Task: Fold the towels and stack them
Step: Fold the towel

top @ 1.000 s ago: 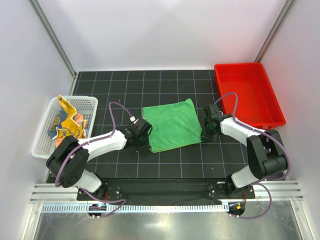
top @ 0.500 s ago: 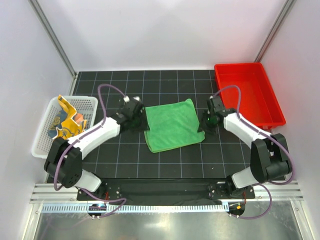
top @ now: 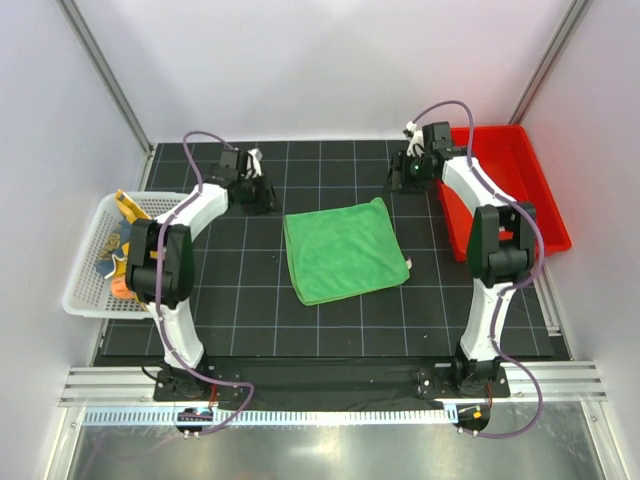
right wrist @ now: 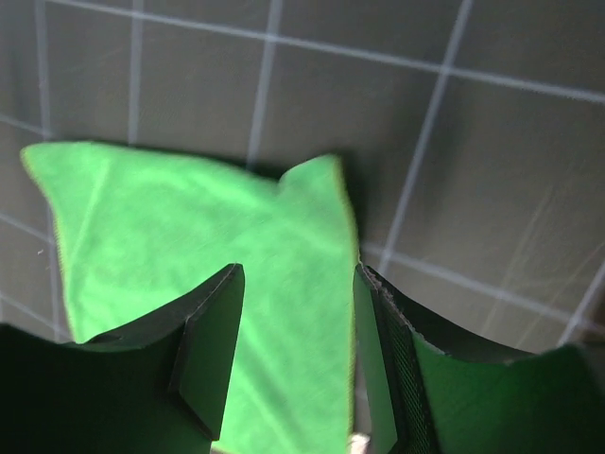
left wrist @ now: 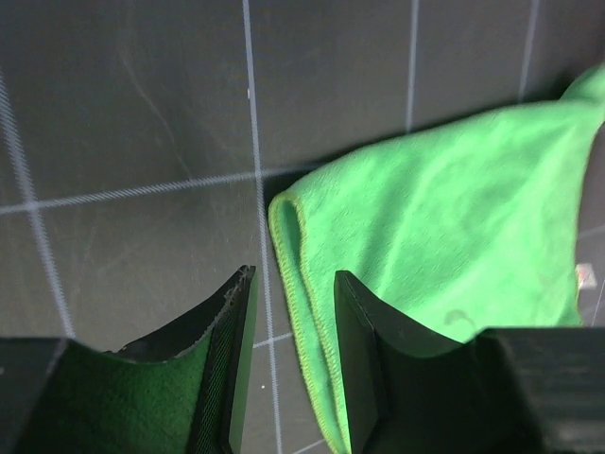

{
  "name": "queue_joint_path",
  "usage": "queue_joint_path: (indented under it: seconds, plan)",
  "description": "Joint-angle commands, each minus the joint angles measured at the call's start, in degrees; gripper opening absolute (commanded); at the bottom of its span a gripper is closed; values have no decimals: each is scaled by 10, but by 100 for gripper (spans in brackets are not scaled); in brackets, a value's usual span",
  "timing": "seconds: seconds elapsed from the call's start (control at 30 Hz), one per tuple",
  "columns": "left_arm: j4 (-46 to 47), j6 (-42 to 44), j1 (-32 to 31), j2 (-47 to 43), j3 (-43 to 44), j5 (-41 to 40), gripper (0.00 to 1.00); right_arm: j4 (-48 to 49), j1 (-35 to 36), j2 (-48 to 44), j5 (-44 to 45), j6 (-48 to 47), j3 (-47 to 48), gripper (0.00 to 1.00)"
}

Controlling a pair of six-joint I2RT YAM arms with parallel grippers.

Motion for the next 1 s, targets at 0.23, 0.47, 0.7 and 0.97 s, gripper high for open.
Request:
queue_joint_path:
  seconds: [0.23,0.47,0.7,0.97]
  plan:
    - [1,61,3,82,51,129,44,-43,-18,48,-51,-22,42,57]
    - [-12,64,3,139,88,125,42,-12,-18,22,-9,26,-27,56]
    - [-34,75,3,176,132,118,16,-17,-17,-43,97,121,-144,54]
    - [-39,47,34,219,190,124,0,69,-5,-208,95,251,-377,50]
